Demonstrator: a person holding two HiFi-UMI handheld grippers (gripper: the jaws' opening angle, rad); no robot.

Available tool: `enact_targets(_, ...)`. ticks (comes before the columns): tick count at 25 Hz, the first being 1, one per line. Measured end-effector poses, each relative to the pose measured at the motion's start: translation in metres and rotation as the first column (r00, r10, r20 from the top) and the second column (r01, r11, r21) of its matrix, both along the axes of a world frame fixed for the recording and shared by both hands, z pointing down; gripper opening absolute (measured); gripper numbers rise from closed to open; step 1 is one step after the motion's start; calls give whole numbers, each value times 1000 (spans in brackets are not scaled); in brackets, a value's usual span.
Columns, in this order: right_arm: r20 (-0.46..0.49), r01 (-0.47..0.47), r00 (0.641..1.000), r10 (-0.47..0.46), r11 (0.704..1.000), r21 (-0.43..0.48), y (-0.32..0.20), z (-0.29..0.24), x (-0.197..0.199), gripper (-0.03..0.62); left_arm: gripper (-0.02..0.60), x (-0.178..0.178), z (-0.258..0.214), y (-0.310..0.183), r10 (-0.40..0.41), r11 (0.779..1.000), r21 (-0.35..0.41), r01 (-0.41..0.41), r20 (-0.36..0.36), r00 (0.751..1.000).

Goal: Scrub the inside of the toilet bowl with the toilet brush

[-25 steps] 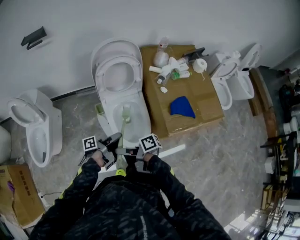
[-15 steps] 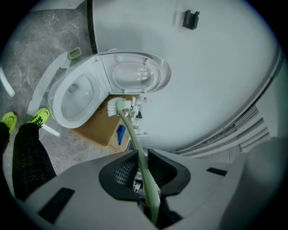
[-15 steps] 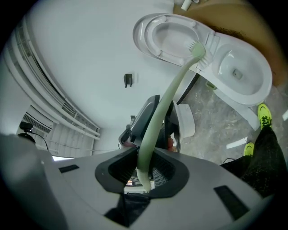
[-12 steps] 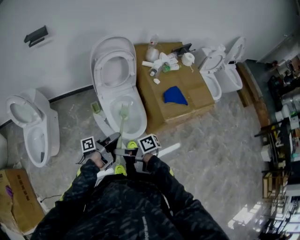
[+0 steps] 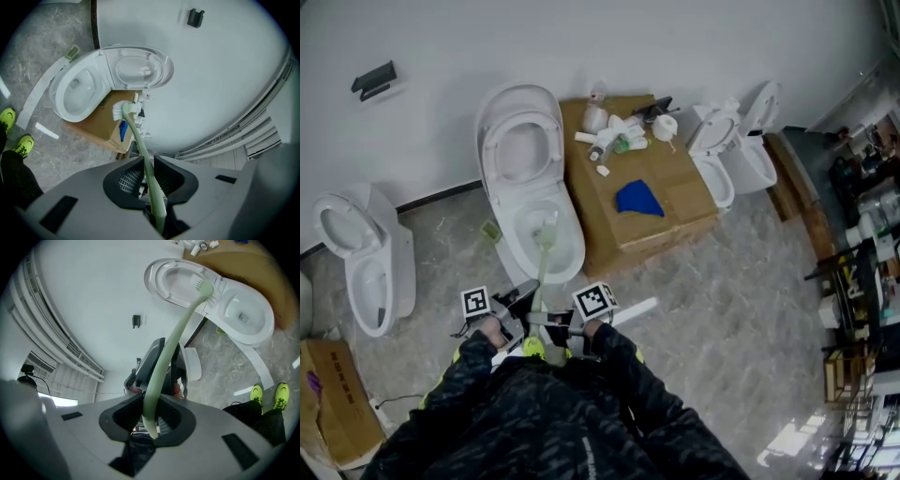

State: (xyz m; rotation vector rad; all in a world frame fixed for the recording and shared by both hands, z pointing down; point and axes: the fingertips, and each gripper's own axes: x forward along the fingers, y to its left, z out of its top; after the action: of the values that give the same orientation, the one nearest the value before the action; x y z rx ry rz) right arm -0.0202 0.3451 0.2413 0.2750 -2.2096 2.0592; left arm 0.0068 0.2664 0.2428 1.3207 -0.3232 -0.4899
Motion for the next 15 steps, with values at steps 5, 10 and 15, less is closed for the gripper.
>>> enact_targets(5,15,23,1000,-23,1000,4,12,-6,12,77,64,14,-4,10,-1,1000,5,1,5,1000)
enact_targets(10,10,32,999,-32,999,-12,20,-8,16,78,64,19,-7,17,3,1000,16,-3,13,1000)
enact_targets(15,0,53,999,-53,999,1,26,-9,14,78,64,16,-9,22,1,999,33,-1,21,1000)
